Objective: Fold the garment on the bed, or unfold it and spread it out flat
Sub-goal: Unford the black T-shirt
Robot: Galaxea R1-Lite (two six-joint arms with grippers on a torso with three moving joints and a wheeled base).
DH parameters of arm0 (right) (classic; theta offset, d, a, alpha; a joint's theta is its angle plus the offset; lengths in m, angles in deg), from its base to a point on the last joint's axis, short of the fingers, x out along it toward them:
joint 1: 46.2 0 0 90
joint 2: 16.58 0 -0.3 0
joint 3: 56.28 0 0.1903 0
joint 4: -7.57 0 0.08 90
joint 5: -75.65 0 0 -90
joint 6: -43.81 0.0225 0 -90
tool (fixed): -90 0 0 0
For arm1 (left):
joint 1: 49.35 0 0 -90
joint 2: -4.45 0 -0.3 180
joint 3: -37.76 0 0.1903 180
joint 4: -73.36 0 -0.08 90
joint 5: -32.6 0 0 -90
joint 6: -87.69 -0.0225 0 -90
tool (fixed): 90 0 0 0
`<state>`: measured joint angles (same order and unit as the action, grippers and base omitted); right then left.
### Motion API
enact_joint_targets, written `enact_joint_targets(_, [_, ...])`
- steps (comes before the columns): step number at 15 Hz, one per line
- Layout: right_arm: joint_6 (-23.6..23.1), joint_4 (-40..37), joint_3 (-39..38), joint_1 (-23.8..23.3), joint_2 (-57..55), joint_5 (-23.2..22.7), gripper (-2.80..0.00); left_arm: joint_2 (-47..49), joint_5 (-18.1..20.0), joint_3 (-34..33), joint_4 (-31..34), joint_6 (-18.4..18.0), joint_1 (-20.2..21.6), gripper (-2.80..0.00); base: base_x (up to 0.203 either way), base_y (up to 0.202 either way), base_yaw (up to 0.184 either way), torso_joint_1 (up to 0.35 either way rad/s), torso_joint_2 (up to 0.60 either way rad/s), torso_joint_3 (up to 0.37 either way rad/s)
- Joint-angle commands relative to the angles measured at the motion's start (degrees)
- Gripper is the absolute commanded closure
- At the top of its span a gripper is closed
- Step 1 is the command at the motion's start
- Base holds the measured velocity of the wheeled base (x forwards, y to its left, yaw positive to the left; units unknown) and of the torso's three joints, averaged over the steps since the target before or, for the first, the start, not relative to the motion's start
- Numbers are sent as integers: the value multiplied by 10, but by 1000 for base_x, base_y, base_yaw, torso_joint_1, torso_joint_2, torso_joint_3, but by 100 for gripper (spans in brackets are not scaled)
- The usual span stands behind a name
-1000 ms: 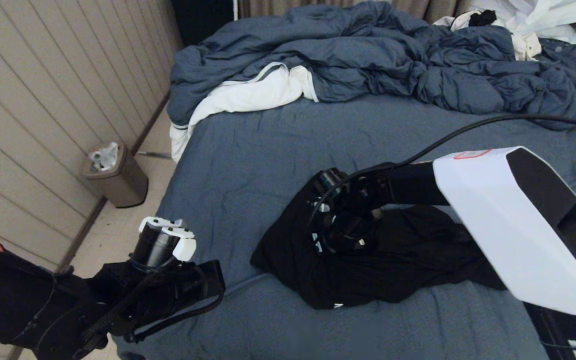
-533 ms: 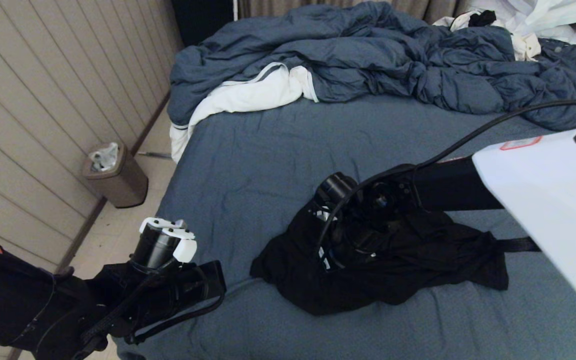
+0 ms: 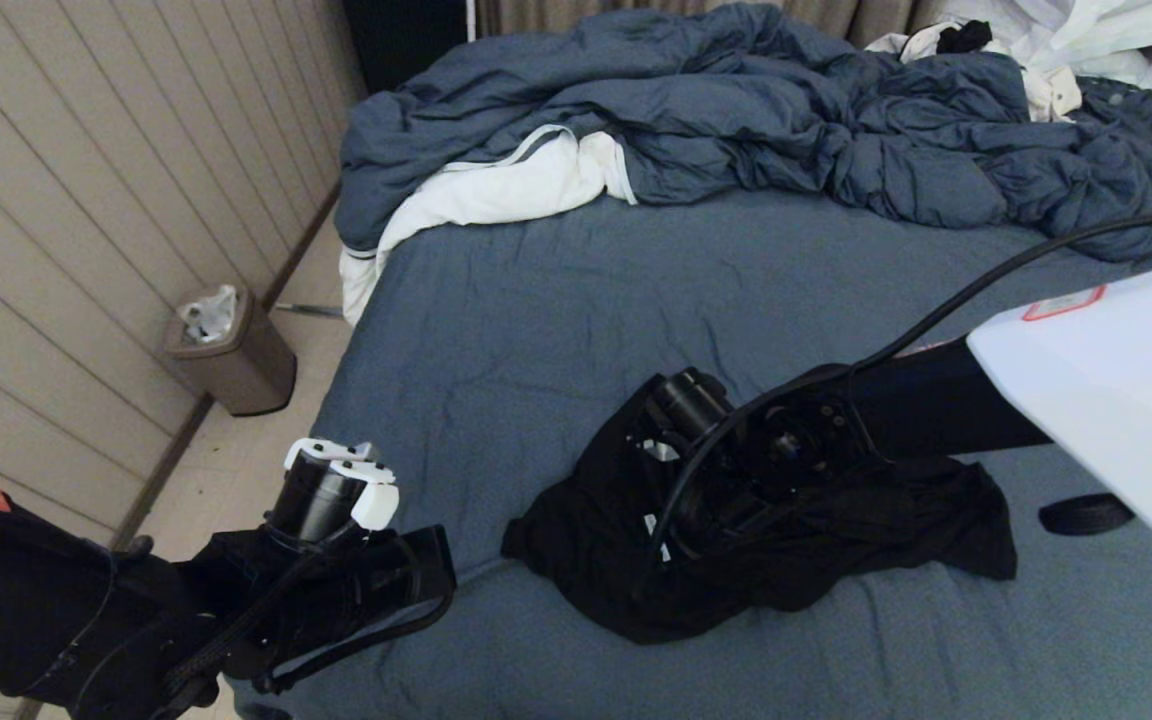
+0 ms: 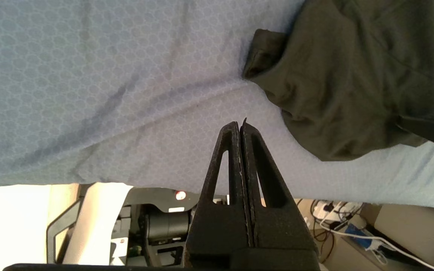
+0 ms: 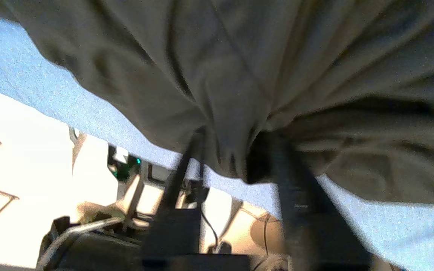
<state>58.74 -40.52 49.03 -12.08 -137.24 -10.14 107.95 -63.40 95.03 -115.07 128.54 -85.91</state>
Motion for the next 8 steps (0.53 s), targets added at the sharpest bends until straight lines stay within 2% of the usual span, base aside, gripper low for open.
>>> enact_joint_targets(1, [-1, 10, -3, 1, -2, 0, -280, 1, -1, 0, -2, 3, 1, 0, 0, 0, 0, 0, 0, 0])
enact_joint_targets(4, [-2, 10, 2, -9, 18, 3, -280, 0, -1, 0, -2, 3, 0, 0, 0, 0, 0, 0, 0, 0])
enact_joint_targets(7, [-2, 7, -3, -74, 63, 3, -280, -6, -1, 0, -2, 3, 0, 0, 0, 0, 0, 0, 0, 0])
enact_joint_targets(8, [-4, 6, -6, -103, 78, 3, 0, -8, -1, 0, -2, 3, 0, 0, 0, 0, 0, 0, 0, 0])
